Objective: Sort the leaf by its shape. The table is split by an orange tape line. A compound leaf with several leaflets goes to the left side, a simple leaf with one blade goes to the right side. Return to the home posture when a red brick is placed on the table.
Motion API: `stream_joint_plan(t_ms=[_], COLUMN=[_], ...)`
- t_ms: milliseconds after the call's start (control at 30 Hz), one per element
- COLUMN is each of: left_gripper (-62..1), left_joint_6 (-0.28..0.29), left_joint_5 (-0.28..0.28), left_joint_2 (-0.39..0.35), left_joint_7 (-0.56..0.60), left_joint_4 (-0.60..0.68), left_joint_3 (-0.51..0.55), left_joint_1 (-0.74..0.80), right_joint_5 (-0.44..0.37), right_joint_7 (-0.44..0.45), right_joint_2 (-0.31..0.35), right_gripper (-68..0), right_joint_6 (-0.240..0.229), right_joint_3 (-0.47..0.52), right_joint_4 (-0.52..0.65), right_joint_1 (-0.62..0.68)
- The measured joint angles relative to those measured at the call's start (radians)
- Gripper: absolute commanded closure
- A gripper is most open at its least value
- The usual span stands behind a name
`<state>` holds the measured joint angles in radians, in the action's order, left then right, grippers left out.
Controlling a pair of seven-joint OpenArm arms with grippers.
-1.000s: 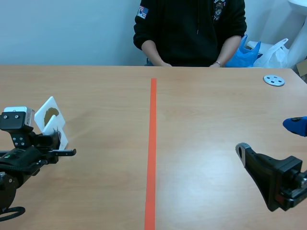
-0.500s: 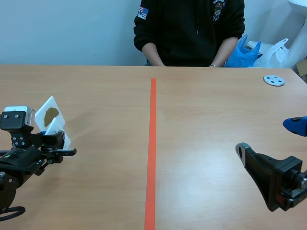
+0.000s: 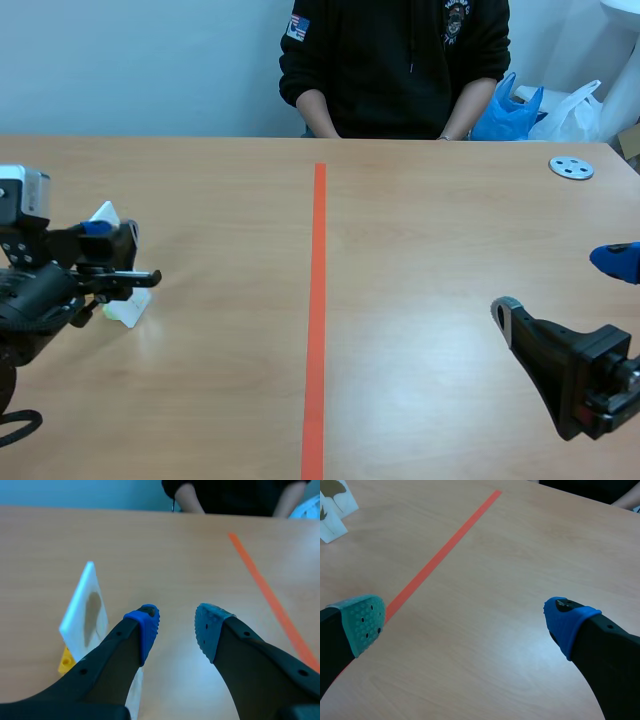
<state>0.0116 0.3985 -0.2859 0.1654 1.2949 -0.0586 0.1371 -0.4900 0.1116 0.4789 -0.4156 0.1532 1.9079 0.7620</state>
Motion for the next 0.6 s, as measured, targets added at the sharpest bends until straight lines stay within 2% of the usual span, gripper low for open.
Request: stream_joint_plan(t_ms=[133, 200, 233, 333, 400, 533, 600], left_gripper=[-21.3, -25.1, -29.8, -50.4, -62.0, -62.3, -62.3], left_joint_6=[0.0, 0.0, 0.001, 0.013, 0.051, 0.18, 0.211], left_joint_5=[0.0, 0.0, 0.0, 0.0, 0.004, 0.012, 0.042], left_joint_2=[-0.023, -0.04, -0.05, -0.073, -0.078, -0.08, -0.08], left_joint_7=[-0.032, -0.043, -0.047, -0.048, -0.048, -0.05, -0.068], left_joint_4=[0.134, 0.216, 0.26, 0.39, 0.47, 0.591, 0.626], left_joint_3=[0.023, 0.033, 0.039, 0.051, 0.051, 0.051, 0.051], left_joint_1=[0.033, 0.061, 0.079, 0.149, 0.205, 0.319, 0.371], right_joint_5=[0.0, 0.0, 0.0, 0.0, 0.0, 0.0, 0.0], right_joint_7=[0.0, 0.0, 0.0, 0.0, 0.0, 0.0, 0.0], right_joint_2=[0.0, 0.0, 0.0, 0.0, 0.0, 0.0, 0.0], right_gripper=[-67.9, -67.9, -67.9, -67.9, -67.9, -67.9, -67.9], right_joint_6=[0.0, 0.0, 0.0, 0.0, 0.0, 0.0, 0.0], right_joint_3=[0.0, 0.0, 0.0, 0.0, 0.0, 0.0, 0.0], right_joint_4=[0.0, 0.0, 0.0, 0.0, 0.0, 0.0, 0.0], right_joint_1=[0.0, 0.0, 0.0, 0.0, 0.0, 0.0, 0.0])
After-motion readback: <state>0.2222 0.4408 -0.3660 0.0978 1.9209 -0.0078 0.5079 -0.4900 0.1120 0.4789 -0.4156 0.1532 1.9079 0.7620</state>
